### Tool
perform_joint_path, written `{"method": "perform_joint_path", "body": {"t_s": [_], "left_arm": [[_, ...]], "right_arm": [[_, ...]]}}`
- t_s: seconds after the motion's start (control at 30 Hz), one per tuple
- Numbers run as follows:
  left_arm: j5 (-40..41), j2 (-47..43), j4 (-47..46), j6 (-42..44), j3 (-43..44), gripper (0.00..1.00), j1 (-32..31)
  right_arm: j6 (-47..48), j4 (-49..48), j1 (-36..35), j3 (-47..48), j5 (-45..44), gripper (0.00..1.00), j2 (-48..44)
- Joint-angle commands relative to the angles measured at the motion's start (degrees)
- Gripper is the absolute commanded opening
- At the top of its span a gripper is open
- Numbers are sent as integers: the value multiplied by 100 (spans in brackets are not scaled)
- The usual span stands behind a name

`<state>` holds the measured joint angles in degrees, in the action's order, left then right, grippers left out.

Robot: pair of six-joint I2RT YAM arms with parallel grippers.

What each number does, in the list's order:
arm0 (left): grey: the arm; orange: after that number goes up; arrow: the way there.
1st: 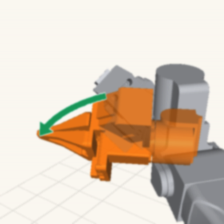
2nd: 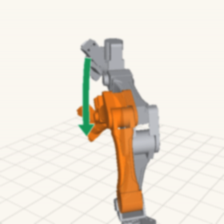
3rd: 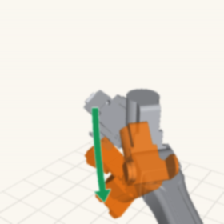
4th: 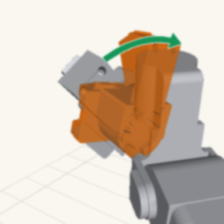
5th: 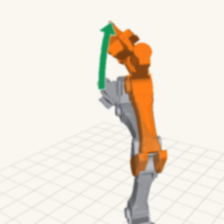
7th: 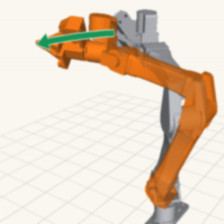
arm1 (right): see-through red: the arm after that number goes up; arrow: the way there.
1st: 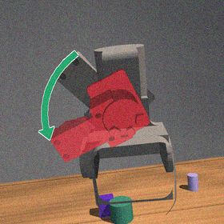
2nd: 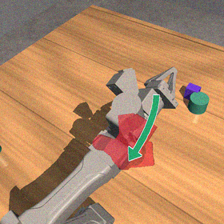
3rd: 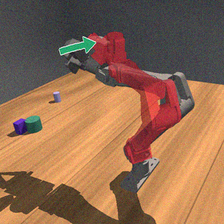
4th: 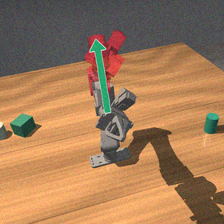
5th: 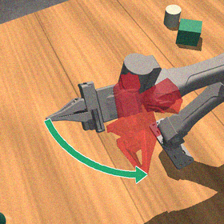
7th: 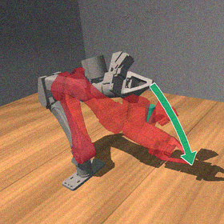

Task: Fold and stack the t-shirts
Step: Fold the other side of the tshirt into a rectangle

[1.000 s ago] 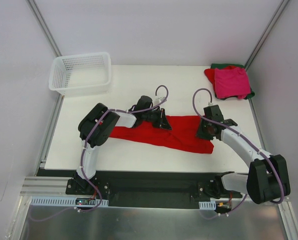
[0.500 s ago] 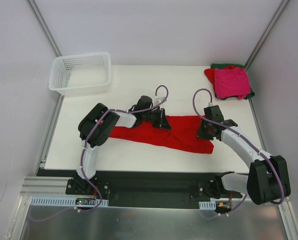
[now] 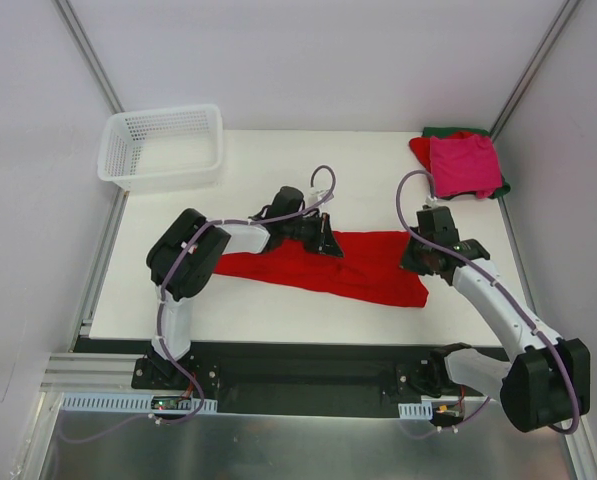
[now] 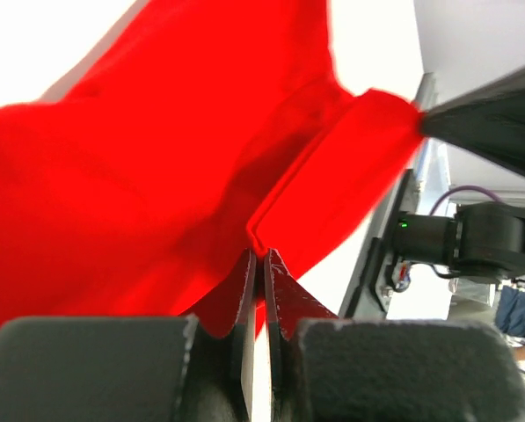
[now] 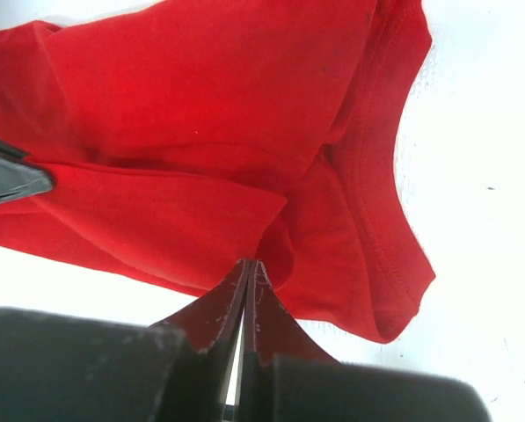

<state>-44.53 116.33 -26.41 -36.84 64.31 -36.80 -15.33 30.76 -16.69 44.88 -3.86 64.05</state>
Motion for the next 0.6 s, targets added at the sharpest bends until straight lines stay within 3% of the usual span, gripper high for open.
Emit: {"method": "perform_joint_path", "body": {"t_s": [0.0,0.57], "left_arm": [[-99,-655,84,177,20,0,-47],[-56,-762,506,370,257,0,-47]], "right_arm": [[92,184,43,266,-124,1,-130],[215,-8,52,434,-177,1,195]]}}
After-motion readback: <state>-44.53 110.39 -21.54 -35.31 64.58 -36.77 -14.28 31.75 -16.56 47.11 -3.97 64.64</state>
